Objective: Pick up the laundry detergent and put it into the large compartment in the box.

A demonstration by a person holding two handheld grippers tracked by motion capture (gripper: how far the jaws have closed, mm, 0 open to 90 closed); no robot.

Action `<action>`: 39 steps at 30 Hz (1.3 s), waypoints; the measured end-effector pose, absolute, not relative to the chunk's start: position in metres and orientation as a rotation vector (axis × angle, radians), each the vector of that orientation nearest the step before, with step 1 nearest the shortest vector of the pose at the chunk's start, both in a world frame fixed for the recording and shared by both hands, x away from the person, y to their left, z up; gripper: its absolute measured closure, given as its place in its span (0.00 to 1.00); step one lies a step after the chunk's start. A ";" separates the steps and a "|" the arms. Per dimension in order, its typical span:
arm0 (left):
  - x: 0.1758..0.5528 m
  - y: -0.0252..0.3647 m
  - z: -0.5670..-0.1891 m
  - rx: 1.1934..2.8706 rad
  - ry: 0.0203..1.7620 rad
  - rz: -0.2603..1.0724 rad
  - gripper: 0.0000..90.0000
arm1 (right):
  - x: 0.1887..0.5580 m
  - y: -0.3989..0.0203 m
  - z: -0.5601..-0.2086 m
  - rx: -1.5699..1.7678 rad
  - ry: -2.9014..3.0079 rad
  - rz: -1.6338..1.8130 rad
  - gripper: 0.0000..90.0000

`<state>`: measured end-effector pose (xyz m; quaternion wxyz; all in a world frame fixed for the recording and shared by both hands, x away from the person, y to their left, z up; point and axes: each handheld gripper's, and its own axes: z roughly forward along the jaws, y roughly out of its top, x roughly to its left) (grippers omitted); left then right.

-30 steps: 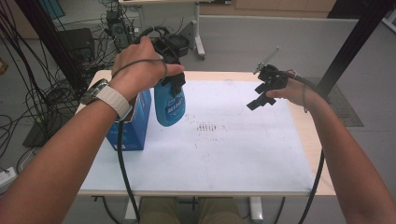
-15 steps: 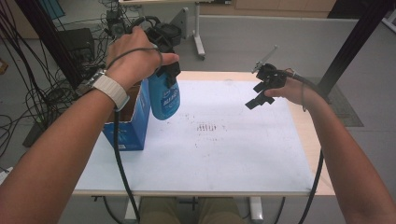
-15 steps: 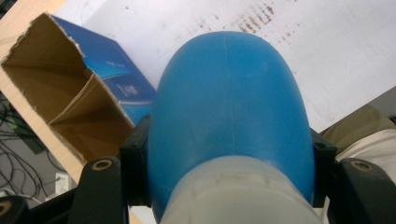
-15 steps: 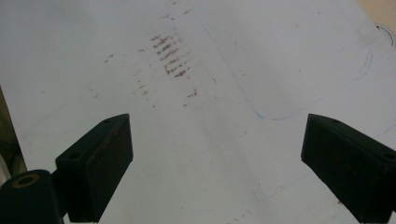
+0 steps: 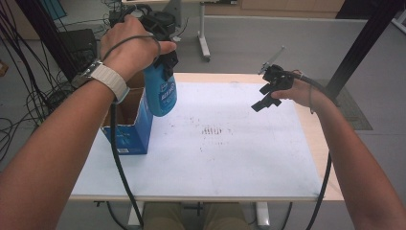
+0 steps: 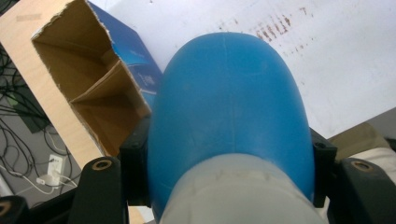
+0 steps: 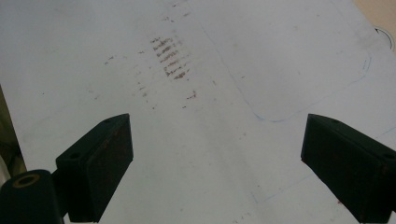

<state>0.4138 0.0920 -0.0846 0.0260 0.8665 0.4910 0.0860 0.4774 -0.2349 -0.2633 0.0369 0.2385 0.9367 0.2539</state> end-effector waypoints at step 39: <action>0.426 0.142 -0.042 2.438 1.832 0.313 0.42 | 0.481 -0.237 -0.265 0.728 2.883 0.785 0.11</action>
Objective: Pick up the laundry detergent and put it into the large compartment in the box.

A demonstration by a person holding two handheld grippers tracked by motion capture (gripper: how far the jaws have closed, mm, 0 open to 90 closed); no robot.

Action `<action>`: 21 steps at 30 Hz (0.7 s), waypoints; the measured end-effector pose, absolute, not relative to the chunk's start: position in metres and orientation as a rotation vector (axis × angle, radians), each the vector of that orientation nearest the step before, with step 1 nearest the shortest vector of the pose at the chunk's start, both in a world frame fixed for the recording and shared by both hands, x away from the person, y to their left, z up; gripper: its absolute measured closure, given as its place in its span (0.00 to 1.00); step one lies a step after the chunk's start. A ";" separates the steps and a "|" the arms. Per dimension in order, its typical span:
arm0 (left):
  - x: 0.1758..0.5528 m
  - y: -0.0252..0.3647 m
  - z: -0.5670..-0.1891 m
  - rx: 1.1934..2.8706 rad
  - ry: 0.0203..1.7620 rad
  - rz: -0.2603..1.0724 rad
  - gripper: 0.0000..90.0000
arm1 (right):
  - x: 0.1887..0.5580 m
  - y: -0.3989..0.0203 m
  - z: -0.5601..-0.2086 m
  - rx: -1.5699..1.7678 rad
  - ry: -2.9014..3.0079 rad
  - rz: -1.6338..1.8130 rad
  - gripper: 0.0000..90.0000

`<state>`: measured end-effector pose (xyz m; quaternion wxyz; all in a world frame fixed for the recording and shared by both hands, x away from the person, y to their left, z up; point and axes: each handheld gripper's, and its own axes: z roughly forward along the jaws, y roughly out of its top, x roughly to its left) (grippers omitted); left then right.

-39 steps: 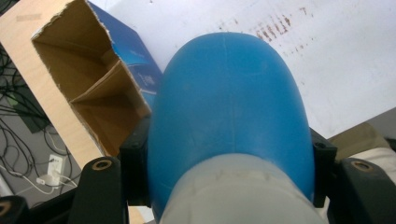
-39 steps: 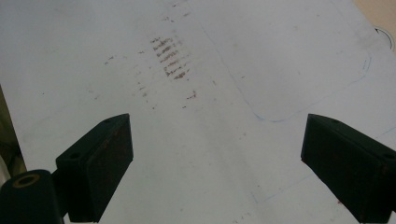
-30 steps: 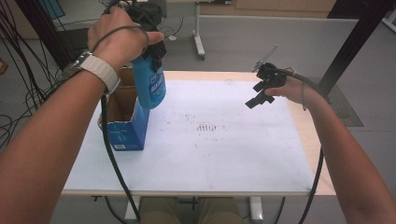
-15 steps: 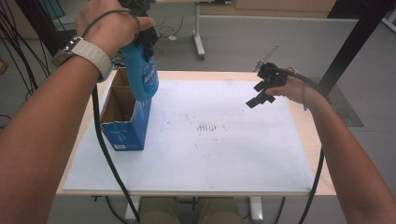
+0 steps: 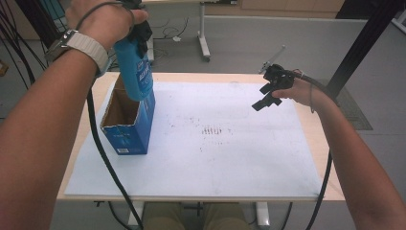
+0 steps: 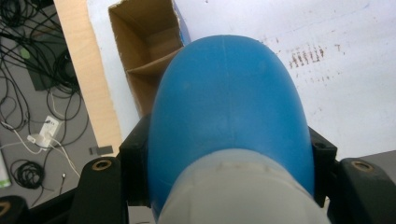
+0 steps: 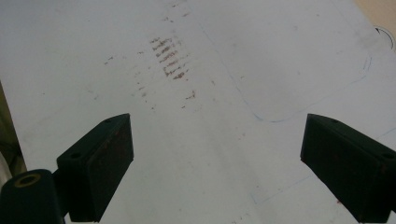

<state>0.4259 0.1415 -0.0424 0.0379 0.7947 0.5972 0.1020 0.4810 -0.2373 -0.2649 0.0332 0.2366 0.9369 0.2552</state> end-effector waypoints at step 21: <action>0.431 0.168 -0.043 2.345 1.947 0.366 0.42 | 0.482 -0.240 -0.265 0.733 2.880 0.786 0.11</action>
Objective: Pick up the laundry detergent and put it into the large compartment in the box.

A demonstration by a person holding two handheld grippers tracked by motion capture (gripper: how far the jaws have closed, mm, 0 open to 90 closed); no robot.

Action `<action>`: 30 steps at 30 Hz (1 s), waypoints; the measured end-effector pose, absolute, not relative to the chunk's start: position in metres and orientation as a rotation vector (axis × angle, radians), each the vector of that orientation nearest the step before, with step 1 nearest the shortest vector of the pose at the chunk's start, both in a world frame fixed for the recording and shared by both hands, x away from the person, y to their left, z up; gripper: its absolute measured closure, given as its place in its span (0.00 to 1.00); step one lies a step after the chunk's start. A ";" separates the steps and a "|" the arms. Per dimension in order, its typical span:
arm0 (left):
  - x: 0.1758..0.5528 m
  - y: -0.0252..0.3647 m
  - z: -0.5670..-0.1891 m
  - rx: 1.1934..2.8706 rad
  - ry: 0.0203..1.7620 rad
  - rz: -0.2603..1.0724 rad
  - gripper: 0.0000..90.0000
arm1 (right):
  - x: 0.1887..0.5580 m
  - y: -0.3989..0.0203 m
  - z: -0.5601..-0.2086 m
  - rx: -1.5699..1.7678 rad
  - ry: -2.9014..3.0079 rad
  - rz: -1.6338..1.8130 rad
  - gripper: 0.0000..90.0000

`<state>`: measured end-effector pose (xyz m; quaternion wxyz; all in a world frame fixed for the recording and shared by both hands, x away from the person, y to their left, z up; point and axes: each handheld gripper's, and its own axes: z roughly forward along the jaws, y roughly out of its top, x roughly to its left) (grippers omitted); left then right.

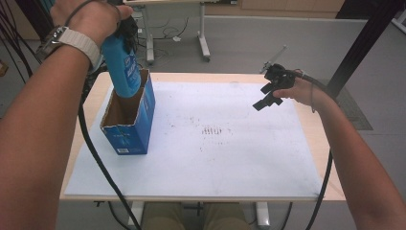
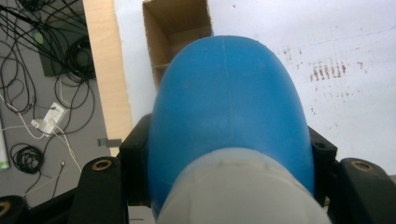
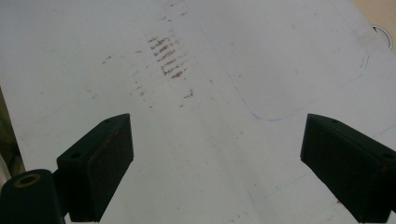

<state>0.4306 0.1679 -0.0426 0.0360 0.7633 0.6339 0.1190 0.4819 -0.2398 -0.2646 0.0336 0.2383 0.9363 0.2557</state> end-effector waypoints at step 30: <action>0.439 0.191 -0.063 2.294 2.018 0.404 0.42 | 0.483 -0.241 -0.267 0.750 2.885 0.768 0.11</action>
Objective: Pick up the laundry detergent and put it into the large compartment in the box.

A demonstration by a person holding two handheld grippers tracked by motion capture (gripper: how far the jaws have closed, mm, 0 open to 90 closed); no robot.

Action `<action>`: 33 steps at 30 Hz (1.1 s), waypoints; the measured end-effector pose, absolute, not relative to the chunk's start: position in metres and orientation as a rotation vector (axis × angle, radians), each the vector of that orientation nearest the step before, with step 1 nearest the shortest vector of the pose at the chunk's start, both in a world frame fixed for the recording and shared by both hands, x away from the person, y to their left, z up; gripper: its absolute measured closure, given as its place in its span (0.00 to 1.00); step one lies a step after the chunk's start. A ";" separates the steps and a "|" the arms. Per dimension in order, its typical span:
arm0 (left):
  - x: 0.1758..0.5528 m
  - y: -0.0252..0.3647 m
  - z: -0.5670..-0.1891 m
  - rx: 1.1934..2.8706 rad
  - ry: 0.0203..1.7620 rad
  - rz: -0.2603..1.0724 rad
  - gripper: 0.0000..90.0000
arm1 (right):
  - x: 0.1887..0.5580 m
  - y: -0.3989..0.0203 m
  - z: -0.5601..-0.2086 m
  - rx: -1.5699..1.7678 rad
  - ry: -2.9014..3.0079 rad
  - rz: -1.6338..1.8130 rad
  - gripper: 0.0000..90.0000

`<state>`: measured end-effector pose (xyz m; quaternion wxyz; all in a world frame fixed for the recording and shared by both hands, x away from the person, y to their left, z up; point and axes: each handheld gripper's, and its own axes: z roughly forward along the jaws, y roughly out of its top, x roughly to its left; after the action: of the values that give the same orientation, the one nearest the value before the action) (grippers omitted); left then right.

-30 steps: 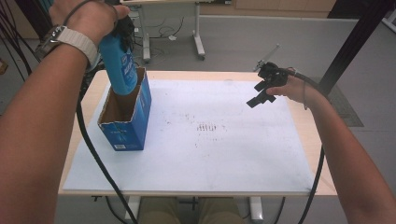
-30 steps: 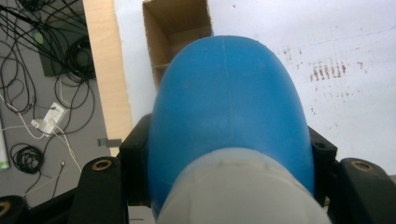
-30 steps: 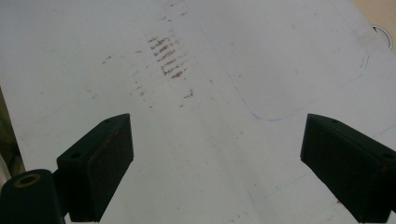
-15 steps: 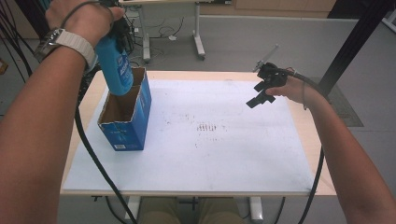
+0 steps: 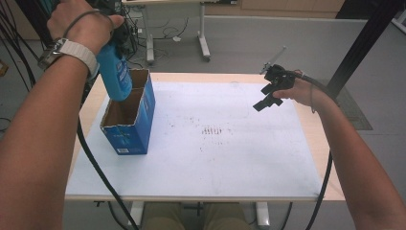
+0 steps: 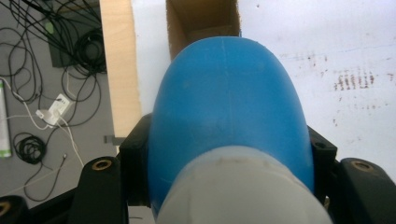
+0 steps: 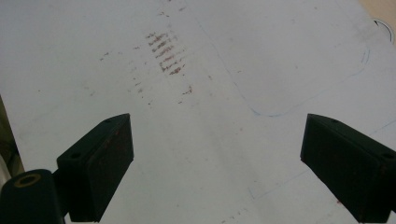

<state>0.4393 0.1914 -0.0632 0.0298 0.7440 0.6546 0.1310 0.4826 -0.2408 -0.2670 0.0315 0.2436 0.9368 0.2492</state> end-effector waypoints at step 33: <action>0.450 0.203 -0.098 2.284 2.036 0.369 0.42 | 0.485 -0.245 -0.269 0.771 2.890 0.750 0.11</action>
<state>0.4499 0.2033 -0.0979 0.0299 0.7407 0.6604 0.1197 0.4848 -0.2449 -0.2692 0.0290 0.2499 0.9368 0.2432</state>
